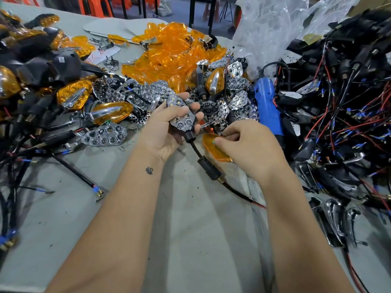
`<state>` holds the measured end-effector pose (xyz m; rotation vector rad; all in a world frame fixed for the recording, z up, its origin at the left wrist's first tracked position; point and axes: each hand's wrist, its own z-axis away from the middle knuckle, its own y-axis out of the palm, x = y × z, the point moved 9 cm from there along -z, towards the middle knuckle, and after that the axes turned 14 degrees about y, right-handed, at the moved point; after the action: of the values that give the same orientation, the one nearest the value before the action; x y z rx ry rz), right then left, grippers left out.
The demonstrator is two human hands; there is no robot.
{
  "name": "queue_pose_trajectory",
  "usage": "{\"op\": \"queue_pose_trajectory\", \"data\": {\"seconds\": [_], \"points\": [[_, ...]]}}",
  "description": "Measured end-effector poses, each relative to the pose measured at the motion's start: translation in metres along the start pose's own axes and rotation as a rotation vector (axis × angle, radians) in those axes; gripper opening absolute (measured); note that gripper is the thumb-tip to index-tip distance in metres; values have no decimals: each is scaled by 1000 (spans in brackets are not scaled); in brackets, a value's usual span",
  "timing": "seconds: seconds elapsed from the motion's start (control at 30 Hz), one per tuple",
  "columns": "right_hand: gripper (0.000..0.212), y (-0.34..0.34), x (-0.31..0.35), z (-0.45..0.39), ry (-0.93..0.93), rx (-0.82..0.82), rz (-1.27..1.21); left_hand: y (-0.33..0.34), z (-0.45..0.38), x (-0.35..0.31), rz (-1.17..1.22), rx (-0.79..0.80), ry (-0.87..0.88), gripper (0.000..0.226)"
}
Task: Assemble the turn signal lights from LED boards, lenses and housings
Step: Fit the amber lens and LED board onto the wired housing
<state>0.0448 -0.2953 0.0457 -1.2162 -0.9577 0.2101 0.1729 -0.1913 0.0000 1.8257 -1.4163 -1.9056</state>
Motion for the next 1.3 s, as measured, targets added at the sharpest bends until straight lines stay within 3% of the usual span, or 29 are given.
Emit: {"op": "queue_pose_trajectory", "data": {"seconds": [0.13, 0.27, 0.37, 0.47, 0.53, 0.6, 0.73, 0.83, 0.97, 1.03, 1.17, 1.3], "points": [[37, 18, 10, 3, -82, 56, 366, 2, 2, 0, 78, -72, 2, 31], [12, 17, 17, 8, -122, -5, 351, 0, 6, 3, 193, -145, -46, 31], [15, 7, 12, 1, -35, -20, 48, 2, 8, 3, 231, -155, -53, 31], [11, -5, 9, -5, 33, -13, -474, 7, 9, 2, 272, -139, -40, 21], [36, -5, 14, -8, 56, 48, -766, 9, 9, -1, 301, -134, -20, 12], [45, 0, 21, -14, 77, 126, -991, 8, 9, -1, 317, -139, -11, 16], [21, 18, 32, -20, 105, 283, -1205, 11, 8, 0, 327, -116, -8, 20], [44, 22, 36, -18, -1, 231, -1132, 9, 4, 2, 267, -130, 16, 21], [24, 20, 29, -11, 2, 10, -912, 9, 3, 4, 204, -101, 19, 25], [26, 17, 29, -8, -6, -90, -795, 8, 2, 5, 163, -101, 18, 31], [34, 13, 34, -3, -8, -129, -821, 8, 3, 9, 106, -126, 16, 33], [22, 11, 38, 3, -29, -192, -675, 6, 9, 16, 32, -171, -42, 35]]}}
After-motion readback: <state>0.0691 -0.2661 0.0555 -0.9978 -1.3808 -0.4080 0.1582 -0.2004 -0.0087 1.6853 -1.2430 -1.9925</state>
